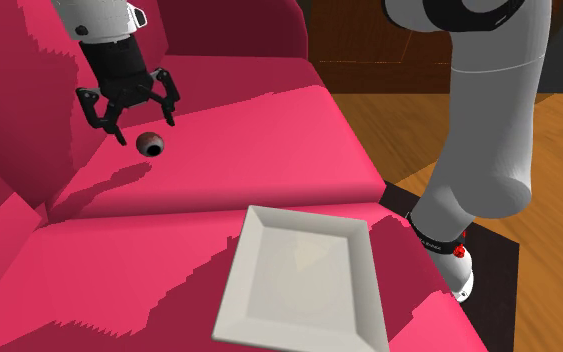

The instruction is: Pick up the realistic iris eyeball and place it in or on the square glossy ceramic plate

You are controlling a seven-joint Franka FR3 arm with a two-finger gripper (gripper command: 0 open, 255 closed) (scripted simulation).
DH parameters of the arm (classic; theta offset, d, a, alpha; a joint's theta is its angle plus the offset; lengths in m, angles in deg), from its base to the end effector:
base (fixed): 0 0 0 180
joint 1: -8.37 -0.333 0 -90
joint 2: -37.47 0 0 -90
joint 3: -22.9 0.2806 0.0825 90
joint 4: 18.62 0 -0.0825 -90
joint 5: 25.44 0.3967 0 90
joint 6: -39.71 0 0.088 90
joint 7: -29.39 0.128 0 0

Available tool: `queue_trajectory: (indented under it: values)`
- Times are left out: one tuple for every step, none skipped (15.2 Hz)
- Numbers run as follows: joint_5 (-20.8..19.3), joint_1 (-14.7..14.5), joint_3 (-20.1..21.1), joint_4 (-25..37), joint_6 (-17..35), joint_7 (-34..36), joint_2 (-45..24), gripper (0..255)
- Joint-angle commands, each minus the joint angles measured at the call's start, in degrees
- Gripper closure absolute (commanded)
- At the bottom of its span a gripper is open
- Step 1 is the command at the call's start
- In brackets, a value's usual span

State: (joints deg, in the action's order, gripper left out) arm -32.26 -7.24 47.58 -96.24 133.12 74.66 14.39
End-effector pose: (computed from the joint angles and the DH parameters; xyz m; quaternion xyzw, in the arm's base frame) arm 0.5363 0.3839 0.4470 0.9975 -0.0486 -0.0497 0.0137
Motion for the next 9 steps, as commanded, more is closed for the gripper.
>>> queue_trajectory:
  values:
    - [0.1, 0.2, 0.0, -2.0, 1.8, 0.0, 0.3, 0]
    - [0.1, 0.3, 0.0, -2.6, 2.2, 0.0, 0.4, 0]
    - [0.1, 0.3, 0.0, -2.6, 2.2, 0.0, 0.4, 0]
    - [0.1, 0.3, 0.0, -2.6, 2.2, 0.0, 0.4, 0]
    - [0.1, 0.3, 0.0, -2.6, 2.2, 0.0, 0.4, 0]
    - [0.1, 0.3, 0.0, -2.6, 2.2, 0.0, 0.4, 0]
    - [0.1, 0.3, 0.0, -2.6, 2.2, 0.0, 0.4, 0]
    - [0.1, 0.3, 0.0, -2.6, 2.2, 0.0, 0.4, 0]
    - [0.1, 0.3, 0.0, -2.6, 2.2, 0.0, 0.4, 0]
